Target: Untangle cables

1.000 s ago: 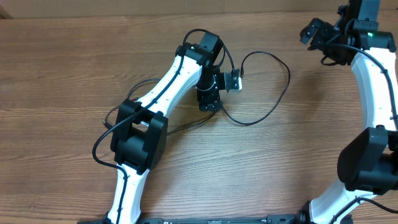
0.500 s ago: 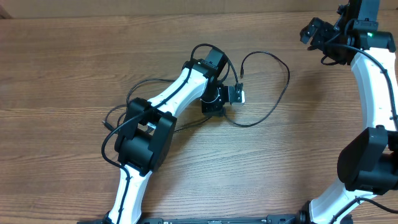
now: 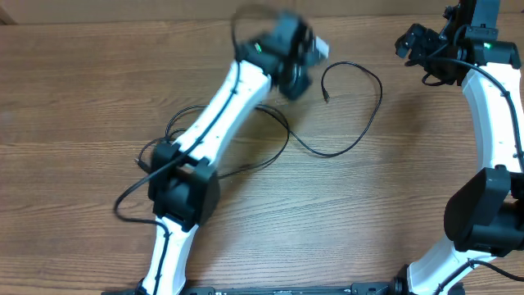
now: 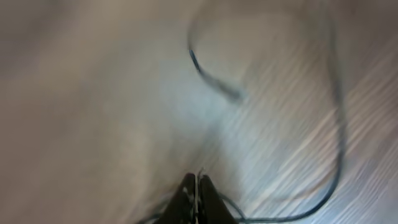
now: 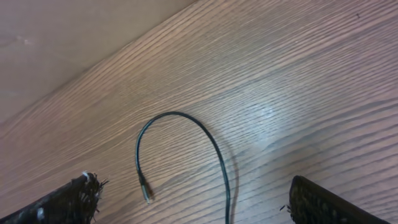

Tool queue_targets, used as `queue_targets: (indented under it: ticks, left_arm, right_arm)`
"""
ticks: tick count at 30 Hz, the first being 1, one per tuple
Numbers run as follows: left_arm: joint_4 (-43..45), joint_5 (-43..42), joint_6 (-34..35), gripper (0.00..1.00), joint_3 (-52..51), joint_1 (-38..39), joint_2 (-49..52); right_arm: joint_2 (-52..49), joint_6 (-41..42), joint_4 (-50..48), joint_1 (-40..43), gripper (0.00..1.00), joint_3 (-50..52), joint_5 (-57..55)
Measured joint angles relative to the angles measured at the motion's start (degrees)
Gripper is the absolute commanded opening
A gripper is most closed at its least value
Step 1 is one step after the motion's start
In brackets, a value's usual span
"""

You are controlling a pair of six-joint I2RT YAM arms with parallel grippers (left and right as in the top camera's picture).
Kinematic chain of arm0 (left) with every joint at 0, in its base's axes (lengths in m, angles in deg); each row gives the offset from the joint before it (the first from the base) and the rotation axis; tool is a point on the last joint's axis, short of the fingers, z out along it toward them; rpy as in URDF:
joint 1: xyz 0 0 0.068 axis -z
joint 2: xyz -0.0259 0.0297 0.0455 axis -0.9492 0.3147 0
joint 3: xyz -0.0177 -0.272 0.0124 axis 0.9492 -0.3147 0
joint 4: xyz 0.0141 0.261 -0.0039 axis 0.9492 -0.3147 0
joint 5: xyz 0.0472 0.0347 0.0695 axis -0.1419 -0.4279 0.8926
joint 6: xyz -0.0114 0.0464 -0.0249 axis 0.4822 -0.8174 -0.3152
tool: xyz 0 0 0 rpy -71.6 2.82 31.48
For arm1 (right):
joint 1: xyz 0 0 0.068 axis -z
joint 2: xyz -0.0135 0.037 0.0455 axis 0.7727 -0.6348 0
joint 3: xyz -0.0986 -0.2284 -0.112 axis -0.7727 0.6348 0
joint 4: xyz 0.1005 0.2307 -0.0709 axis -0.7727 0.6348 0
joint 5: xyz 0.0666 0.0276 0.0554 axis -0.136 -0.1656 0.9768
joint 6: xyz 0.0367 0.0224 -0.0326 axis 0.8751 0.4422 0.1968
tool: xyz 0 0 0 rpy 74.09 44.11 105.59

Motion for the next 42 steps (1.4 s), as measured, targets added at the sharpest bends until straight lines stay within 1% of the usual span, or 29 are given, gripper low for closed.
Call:
queue_targets:
  ticks: [2, 3, 4, 5, 6, 7, 9, 13, 15, 17, 19, 22, 24, 25, 28, 30, 31, 33, 36, 39, 42]
  left_arm:
    - [-3.4, 1.1, 3.1, 0.04, 6.6, -0.3, -2.3]
    - [-4.6, 1.8, 4.9, 0.04, 8.9, -0.3, -3.3]
    - [-5.9, 2.8, 7.1, 0.07, 11.0, -0.3, -4.2]
    - [-7.2, 4.3, 11.0, 0.42, 13.4, -0.3, -5.1]
    - [-8.0, 5.3, 13.7, 0.93, 14.7, -0.3, -5.5]
    - [-8.5, 7.0, 17.1, 1.0, 16.0, -0.3, -5.9]
    - [-8.6, 10.0, 22.9, 1.0, 17.5, -0.5, -6.1]
    - [-9.0, 15.3, 34.7, 1.0, 17.9, -2.0, -6.1]
    - [-9.0, 17.2, 39.7, 1.0, 17.9, -3.4, -6.1]
    - [-9.0, 18.1, 43.4, 1.0, 17.9, -4.8, -6.1]
    - [-9.3, 18.5, 45.9, 1.0, 17.9, -6.1, -6.1]
    - [-10.7, 18.4, 48.3, 1.0, 17.9, -8.0, -6.1]
    - [-11.4, 18.2, 49.0, 1.0, 17.9, -8.6, -6.1]
    - [-11.5, 18.2, 49.2, 1.0, 17.9, -8.9, -6.1]
    - [-11.5, 17.7, 49.4, 1.0, 17.9, -8.9, -6.1]
    - [-11.5, 17.7, 48.7, 1.0, 17.9, -8.9, -6.1]
    - [-11.6, 17.6, 48.3, 1.0, 17.9, -8.9, -6.1]
    - [-12.0, 17.5, 47.5, 1.0, 17.9, -8.9, -6.1]
    - [-12.3, 17.6, 46.1, 1.0, 17.9, -8.9, -6.1]
    - [-12.3, 17.8, 45.3, 1.0, 17.9, -8.9, -6.1]
    - [-12.3, 17.8, 45.1, 1.0, 17.9, -8.9, -6.1]
  right_arm:
    - [0.0, 0.0, 0.0, 0.0, 0.96, 0.0, 0.5]
    - [0.0, 0.0, 0.0, 0.0, 1.0, 0.0, 0.9]
    - [0.0, 0.0, 0.1, 0.0, 1.0, 0.0, 1.7]
    - [0.0, 0.0, 0.3, 0.0, 1.0, 0.0, 3.2]
    - [0.0, 0.0, 0.5, -0.1, 1.0, 0.0, 4.1]
    - [0.0, 0.3, 0.9, -0.2, 1.0, 0.0, 5.0]
    - [0.0, 1.9, 1.6, -0.8, 1.0, 0.0, 6.3]
    - [0.0, 9.0, 2.1, -4.7, 1.0, 0.8, 8.0]
    - [0.0, 12.2, -0.3, -8.1, 1.0, 2.2, 8.6]
    - [-0.3, 11.0, -4.7, -12.2, 1.0, 3.4, 8.9]
    - [-1.4, 4.4, -10.6, -16.6, 1.0, 3.8, 8.9]
    - [-3.8, -12.0, -16.2, -23.4, 1.0, 3.9, 8.0]
    - [-5.8, -22.9, -18.4, -27.2, 1.0, 4.1, 6.1]
    - [-7.5, -29.8, -19.6, -29.3, 1.0, 4.2, 4.8]
    - [-12.3, -43.7, -20.6, -32.3, 1.0, 4.3, 2.5]
    - [-14.9, -48.1, -20.2, -32.4, 0.99, 4.4, 2.5]
    - [-15.9, -49.7, -19.5, -32.2, 0.96, 4.5, 2.6]
    - [-17.9, -52.6, -17.7, -31.7, 0.94, 5.0, 2.8]
    - [-19.6, -54.8, -13.3, -31.1, 0.9, 5.4, 3.1]
    - [-19.7, -55.4, -11.1, -31.1, 0.87, 5.6, 3.4]
    - [-19.7, -55.5, -8.7, -31.1, 0.88, 5.6, 3.4]
